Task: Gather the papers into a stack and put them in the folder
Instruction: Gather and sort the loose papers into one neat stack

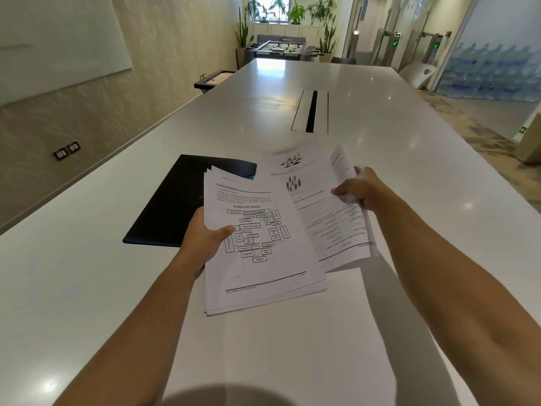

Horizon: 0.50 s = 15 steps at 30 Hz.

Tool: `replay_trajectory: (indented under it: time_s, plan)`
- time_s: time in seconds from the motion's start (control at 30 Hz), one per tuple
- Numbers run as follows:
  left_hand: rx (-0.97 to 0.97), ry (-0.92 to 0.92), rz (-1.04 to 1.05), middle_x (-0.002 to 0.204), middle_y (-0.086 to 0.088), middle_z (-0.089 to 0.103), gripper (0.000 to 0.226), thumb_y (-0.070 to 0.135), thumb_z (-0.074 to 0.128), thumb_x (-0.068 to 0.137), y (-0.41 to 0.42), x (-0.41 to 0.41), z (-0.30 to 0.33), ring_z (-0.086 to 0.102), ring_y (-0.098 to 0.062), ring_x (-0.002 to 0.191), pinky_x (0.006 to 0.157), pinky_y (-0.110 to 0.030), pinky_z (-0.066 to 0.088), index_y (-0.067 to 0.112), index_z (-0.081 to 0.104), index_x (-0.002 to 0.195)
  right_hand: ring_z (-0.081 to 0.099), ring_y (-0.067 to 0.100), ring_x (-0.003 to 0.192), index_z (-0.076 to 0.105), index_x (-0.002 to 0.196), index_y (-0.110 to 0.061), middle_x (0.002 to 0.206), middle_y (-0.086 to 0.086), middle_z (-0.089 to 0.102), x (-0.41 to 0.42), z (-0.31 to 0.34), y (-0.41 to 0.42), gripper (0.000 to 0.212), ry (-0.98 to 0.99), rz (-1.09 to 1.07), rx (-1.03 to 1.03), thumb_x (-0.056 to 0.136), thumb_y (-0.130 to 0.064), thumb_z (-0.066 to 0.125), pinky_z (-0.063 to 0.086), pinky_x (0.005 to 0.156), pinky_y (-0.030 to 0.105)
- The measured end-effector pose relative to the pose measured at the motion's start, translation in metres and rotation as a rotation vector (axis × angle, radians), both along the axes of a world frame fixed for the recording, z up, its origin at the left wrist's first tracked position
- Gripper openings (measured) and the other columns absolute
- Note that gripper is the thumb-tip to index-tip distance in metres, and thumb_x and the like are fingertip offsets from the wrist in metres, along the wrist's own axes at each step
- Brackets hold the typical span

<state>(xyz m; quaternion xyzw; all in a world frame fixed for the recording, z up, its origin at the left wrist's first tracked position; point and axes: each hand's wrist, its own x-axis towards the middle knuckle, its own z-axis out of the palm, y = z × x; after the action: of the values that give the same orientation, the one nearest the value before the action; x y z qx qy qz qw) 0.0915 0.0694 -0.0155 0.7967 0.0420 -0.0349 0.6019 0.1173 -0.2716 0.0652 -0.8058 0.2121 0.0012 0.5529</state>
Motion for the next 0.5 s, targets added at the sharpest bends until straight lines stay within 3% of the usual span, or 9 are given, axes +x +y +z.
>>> replay_trajectory:
  time_s: [0.13, 0.37, 0.5]
  plan:
    - [0.017, 0.019, 0.002, 0.117, 0.003, 0.056, 0.054, 0.014, 0.074, 0.087, -0.002, -0.001, 0.004, 0.062, -0.012, 0.087, 0.05, -0.018, 0.047, 0.025, 0.042, 0.128, 0.062, 0.027, 0.081, 0.049, 0.124, -0.014, 0.1, 0.01, 0.059, -0.022, 0.033, -0.013, 0.063, -0.143, 0.016, 0.003, 0.071, -0.002, 0.082, 0.055, 0.045, 0.03]
    - [-0.01, 0.137, -0.097, 0.119, -0.001, 0.061, 0.057, 0.005, 0.072, 0.087, -0.033, 0.0, 0.018, 0.065, -0.018, 0.093, 0.053, -0.026, 0.053, 0.021, 0.042, 0.133, 0.069, 0.026, 0.089, 0.052, 0.127, -0.018, 0.109, 0.006, 0.065, -0.063, 0.091, -0.008, 0.065, -0.353, 0.1, 0.018, 0.071, -0.012, 0.085, 0.059, 0.055, 0.031]
    - [-0.082, 0.194, -0.127, 0.117, -0.002, 0.061, 0.058, 0.003, 0.071, 0.087, -0.062, -0.006, 0.021, 0.065, -0.018, 0.089, 0.053, -0.028, 0.053, 0.02, 0.043, 0.134, 0.072, 0.031, 0.095, 0.055, 0.13, -0.012, 0.118, 0.014, 0.067, -0.085, 0.12, -0.01, 0.064, -0.48, 0.185, 0.205, 0.073, -0.008, 0.083, 0.061, 0.072, 0.045]
